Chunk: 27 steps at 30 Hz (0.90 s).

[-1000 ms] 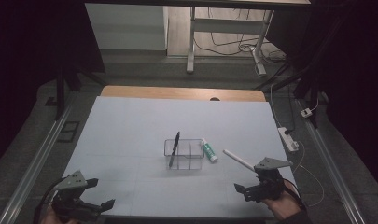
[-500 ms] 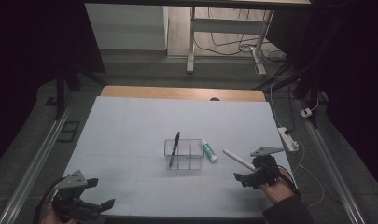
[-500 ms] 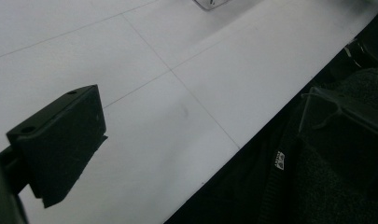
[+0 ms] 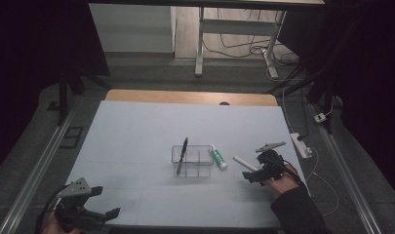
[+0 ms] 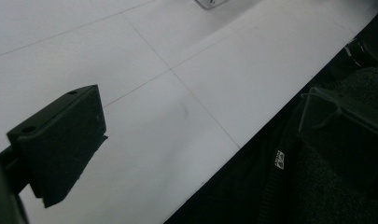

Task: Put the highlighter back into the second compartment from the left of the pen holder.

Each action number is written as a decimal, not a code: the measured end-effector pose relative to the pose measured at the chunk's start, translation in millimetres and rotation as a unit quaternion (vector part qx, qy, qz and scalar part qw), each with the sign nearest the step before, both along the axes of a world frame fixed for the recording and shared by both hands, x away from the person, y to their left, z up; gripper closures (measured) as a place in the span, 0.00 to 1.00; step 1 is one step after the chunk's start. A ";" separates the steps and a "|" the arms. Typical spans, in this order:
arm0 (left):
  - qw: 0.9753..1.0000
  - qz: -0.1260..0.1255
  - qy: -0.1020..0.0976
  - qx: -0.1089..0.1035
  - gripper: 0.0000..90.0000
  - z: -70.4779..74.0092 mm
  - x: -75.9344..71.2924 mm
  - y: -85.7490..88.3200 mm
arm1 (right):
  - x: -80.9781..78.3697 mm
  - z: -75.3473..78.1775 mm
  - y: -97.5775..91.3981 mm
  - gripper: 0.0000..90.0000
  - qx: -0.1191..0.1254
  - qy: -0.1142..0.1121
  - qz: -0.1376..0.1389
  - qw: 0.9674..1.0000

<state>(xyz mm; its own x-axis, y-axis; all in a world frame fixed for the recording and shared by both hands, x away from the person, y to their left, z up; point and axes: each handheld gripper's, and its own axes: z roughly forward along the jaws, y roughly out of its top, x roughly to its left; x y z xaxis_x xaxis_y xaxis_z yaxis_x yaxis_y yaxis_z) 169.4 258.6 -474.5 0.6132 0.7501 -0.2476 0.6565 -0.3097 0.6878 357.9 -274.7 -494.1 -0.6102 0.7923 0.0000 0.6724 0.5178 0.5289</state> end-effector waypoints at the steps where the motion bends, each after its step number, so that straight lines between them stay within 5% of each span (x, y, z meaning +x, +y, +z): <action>1: 1.000 0.000 0.000 0.000 0.01 0.0 -0.1 -0.1 | 2.3 -1.2 0.6 0.00 -0.004 0.002 0.001 1.000; 10: 1.000 -0.001 0.000 -0.001 0.01 0.0 -0.3 -0.1 | 18.5 -18.0 7.5 0.00 -0.046 0.024 0.014 0.999; 14: 1.000 -0.001 0.001 -0.002 0.01 -0.1 -0.2 -0.1 | 20.5 -14.5 8.6 0.09 -0.050 0.027 0.023 0.998; 27: 1.000 -0.002 0.001 0.000 0.02 -0.1 -0.2 -0.6 | 23.1 -1.9 13.4 0.79 -0.060 0.037 0.060 0.996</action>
